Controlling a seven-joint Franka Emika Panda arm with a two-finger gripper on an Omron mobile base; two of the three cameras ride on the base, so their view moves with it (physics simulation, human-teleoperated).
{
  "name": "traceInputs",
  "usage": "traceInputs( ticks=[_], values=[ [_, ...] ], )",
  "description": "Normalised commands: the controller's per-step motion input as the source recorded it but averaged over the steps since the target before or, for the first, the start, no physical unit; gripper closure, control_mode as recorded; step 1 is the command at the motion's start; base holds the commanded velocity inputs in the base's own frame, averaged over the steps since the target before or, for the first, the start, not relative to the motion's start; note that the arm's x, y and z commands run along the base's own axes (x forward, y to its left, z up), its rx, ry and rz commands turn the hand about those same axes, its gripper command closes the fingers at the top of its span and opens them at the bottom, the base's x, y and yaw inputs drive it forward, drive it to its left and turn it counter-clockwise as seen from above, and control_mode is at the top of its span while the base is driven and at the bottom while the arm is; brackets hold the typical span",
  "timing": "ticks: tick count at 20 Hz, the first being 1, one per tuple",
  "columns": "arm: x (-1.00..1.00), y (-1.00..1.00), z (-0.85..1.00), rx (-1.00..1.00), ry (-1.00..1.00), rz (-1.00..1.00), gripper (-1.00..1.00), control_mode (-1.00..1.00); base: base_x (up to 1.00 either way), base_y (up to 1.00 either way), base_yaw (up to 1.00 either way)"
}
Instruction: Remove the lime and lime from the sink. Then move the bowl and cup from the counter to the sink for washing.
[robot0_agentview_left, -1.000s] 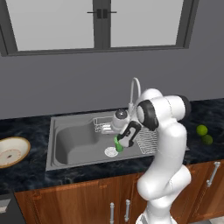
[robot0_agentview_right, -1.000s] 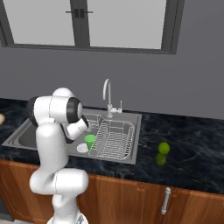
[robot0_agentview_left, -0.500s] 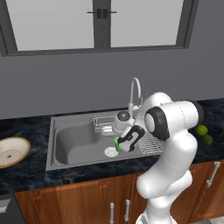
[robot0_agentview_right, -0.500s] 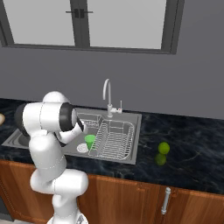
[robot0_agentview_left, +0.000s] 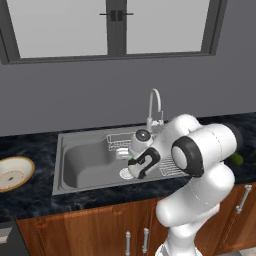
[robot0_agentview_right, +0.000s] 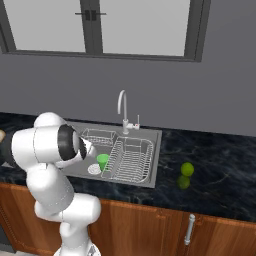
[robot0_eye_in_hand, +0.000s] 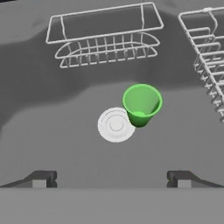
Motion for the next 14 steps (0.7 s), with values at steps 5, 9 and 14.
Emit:
traceInputs(
  ticks=[5,9,14],
  values=[
    [0.0,0.08,0.58,0.0,0.16,0.07,-1.0,-1.0,0.0,0.0,0.0],
    [0.0,0.05,0.58,0.0,0.17,0.15,-1.0,-1.0,0.0,0.0,0.0],
    [-0.18,0.0,0.53,0.0,0.19,0.17,-1.0,-1.0,0.0,0.0,0.0]
  ],
)
